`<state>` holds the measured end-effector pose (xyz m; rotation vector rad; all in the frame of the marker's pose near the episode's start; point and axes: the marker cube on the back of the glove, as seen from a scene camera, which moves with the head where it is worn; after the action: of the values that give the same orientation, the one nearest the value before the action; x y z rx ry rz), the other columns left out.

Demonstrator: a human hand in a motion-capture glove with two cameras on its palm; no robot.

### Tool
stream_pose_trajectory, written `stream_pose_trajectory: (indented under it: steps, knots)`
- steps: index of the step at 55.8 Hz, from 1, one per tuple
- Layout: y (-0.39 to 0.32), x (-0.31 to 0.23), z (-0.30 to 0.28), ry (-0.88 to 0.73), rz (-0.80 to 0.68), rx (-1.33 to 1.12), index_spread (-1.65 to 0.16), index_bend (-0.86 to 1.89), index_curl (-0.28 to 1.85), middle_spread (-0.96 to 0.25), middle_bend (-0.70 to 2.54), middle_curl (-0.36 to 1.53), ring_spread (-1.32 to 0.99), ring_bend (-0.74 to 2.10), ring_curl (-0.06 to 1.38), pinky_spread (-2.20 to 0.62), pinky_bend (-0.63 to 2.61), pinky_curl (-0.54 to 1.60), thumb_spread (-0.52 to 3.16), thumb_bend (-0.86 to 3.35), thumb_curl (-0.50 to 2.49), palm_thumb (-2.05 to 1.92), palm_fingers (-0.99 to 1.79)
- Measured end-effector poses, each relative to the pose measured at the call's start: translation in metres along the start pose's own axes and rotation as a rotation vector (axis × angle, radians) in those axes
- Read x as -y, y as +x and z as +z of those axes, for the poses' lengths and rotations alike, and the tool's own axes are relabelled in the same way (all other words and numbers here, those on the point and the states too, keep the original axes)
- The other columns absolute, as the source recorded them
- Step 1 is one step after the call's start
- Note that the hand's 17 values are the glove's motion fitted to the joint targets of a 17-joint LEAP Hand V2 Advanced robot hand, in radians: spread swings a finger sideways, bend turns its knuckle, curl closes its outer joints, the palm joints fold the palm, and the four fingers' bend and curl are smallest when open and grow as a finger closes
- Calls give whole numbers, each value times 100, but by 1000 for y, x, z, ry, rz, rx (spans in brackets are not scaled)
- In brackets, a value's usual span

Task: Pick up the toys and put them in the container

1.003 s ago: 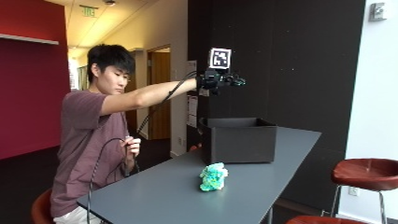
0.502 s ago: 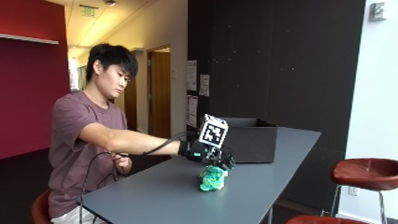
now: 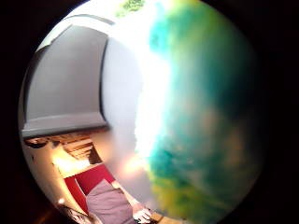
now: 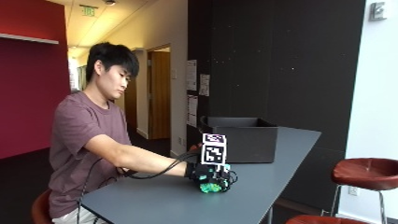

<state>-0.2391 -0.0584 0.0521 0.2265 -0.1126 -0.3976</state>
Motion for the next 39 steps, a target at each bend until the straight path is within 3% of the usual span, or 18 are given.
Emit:
stream_pose_trajectory:
  steps: [10,15,32,39]
  knots:
    - [1,2,-9,13,24,17,-24,68,45,-34,70,56,-42,82,58,-31,62,35,124,16,46,47,110]
    - [3,-1,-33,-4,34,10,-23,78,52,-35,76,62,-43,90,63,-35,79,42,106,15,53,56,122]
    - [-38,-22,-197,105,42,0,-21,99,71,-32,96,77,-43,107,71,-38,99,52,81,9,68,62,112]
    - [-68,-27,-252,169,-59,-1,-20,101,76,-31,99,81,-43,111,72,-38,102,54,76,7,72,63,109]
